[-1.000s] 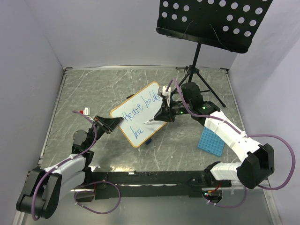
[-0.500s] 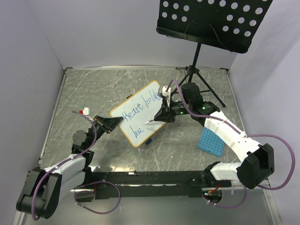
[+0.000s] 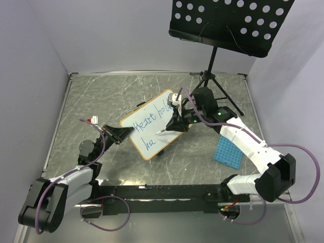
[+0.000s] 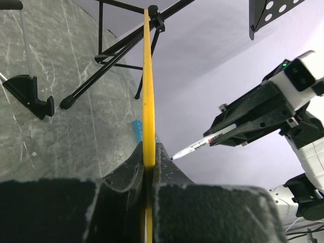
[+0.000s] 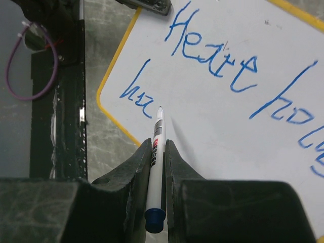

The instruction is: Write a sentence on the whiteboard

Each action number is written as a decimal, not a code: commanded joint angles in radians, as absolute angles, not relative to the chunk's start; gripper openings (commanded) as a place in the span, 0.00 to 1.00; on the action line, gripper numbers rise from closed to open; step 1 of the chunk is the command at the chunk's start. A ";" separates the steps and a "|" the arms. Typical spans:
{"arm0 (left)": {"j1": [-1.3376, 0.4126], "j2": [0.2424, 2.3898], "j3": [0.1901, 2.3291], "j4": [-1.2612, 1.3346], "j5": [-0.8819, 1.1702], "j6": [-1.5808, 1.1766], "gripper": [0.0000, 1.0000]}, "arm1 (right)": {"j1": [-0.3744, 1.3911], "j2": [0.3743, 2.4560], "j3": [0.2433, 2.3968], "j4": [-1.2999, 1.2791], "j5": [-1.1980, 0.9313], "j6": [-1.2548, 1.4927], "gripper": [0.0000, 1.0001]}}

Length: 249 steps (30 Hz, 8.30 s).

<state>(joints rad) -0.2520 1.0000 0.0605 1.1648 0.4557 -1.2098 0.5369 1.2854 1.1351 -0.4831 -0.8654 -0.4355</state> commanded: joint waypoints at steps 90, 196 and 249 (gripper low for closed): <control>-0.252 1.026 0.155 1.310 0.488 -1.295 0.01 | 0.742 1.273 1.223 -0.580 -0.601 -0.752 0.00; -0.250 1.028 0.132 1.312 0.462 -1.287 0.01 | 0.687 1.220 1.163 -0.721 -0.586 -0.749 0.00; -0.247 1.045 0.126 1.333 0.465 -1.293 0.01 | 0.670 1.241 1.203 -0.587 -0.454 -0.641 0.00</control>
<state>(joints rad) -0.2485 1.0538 0.1017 1.1618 0.4725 -1.2499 0.6777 1.2678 1.1915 -0.5777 -0.4667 -0.6266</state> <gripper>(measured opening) 0.061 0.187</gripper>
